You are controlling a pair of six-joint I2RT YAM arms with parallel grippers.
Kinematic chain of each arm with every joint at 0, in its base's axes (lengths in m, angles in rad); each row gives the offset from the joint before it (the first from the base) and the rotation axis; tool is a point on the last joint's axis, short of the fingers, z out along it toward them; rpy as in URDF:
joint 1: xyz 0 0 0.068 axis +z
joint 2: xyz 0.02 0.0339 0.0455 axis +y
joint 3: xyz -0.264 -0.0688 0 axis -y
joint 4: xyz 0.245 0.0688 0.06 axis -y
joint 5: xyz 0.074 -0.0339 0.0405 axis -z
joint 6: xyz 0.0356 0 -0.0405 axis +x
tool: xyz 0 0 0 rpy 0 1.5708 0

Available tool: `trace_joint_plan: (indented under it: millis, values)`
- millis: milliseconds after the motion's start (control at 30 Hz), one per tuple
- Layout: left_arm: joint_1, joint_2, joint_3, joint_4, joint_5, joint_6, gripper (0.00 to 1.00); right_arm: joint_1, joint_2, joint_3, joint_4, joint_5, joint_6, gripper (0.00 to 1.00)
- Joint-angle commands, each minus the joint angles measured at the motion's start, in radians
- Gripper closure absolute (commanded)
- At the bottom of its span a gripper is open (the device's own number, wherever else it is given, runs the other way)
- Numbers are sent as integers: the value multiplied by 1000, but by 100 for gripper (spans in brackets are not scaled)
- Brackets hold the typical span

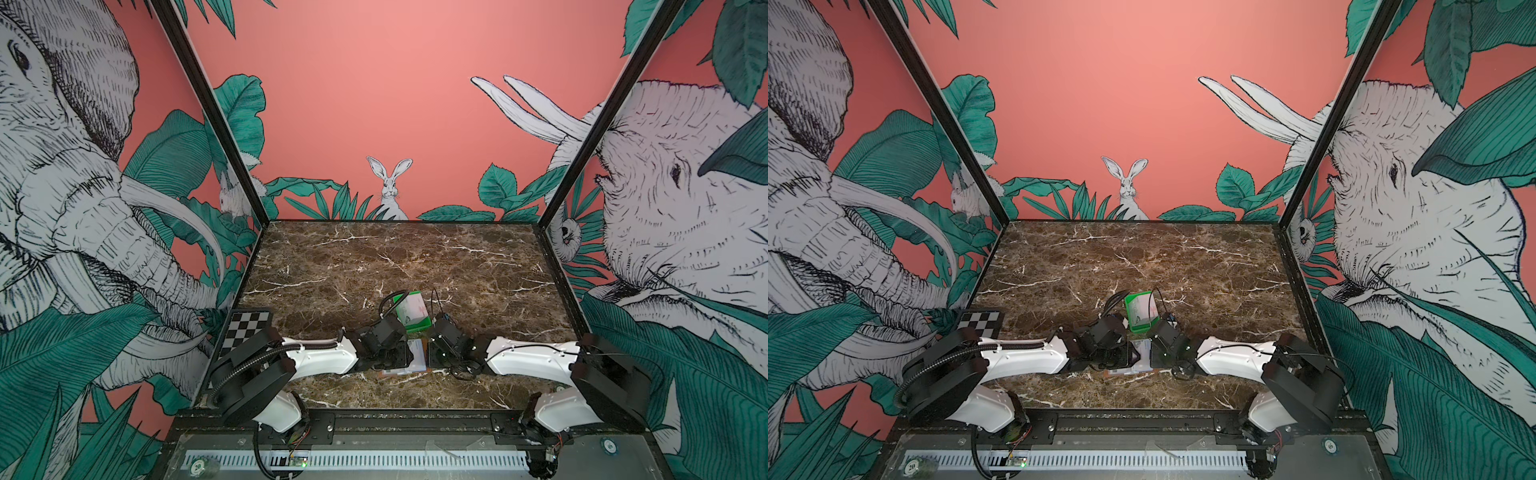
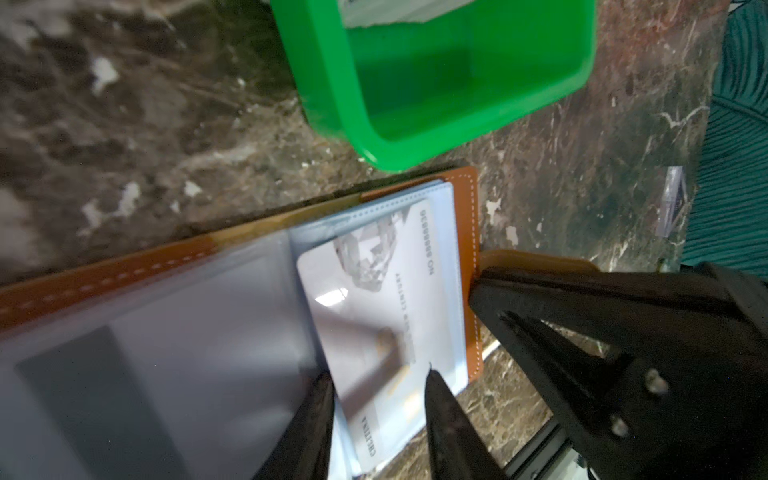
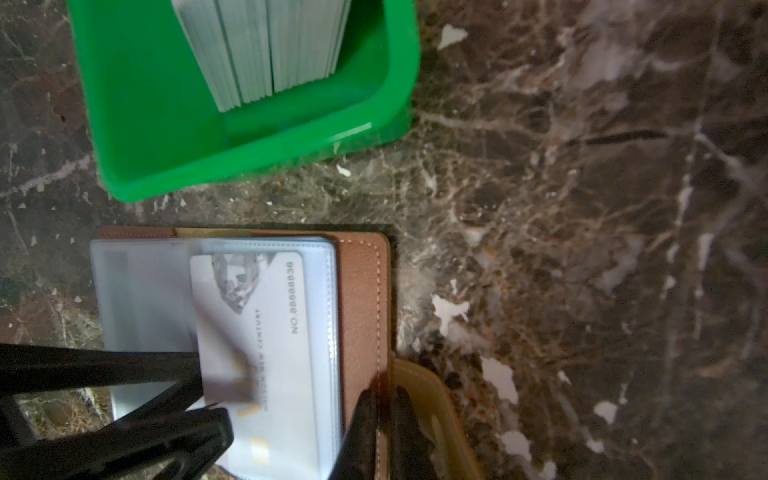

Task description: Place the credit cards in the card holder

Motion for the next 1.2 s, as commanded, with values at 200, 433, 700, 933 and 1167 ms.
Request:
trace_joint_plan:
  millis: [200, 433, 700, 933, 1167]
  values:
    - [7, 5, 46, -121, -68, 31, 61, 6, 29, -25, -69, 6, -11, 91]
    - [11, 41, 67, -64, -50, 49, 61, 7, 23, -33, -72, 6, -12, 91]
    - [13, 47, 93, -56, -10, 91, 62, 8, 32, -33, -67, 6, -10, 91]
    - [13, 36, 95, -65, 6, 123, 63, 7, 36, -28, -68, 3, -13, 91]
    - [13, 37, 102, -50, 19, 152, 64, 6, 37, -23, -69, 1, -15, 91]
